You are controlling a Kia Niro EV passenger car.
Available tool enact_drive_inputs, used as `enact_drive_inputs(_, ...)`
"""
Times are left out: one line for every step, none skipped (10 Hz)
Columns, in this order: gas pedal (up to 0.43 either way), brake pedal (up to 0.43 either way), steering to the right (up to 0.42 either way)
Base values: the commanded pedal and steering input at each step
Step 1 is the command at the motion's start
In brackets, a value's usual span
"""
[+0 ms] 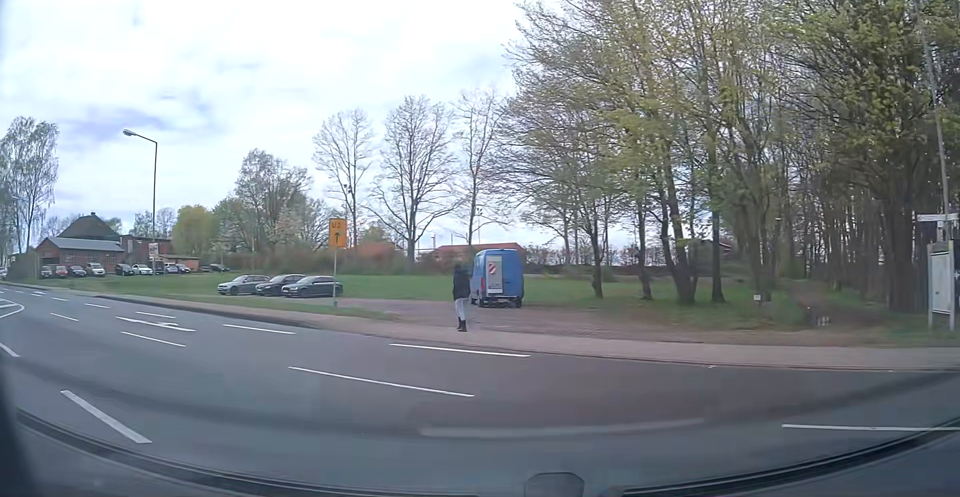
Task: Follow the waypoints while adhering to traffic rules and regulations
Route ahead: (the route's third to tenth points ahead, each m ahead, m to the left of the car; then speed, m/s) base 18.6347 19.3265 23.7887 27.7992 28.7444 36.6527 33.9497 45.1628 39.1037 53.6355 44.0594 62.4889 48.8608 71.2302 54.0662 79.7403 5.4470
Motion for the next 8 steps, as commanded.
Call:
enact_drive_inputs(0.220, 0.000, -0.232)
enact_drive_inputs(0.220, 0.000, -0.231)
enact_drive_inputs(0.220, 0.000, -0.238)
enact_drive_inputs(0.220, 0.000, -0.249)
enact_drive_inputs(0.220, 0.006, -0.257)
enact_drive_inputs(0.220, 0.000, -0.259)
enact_drive_inputs(0.220, 0.000, -0.259)
enact_drive_inputs(0.220, 0.000, -0.259)
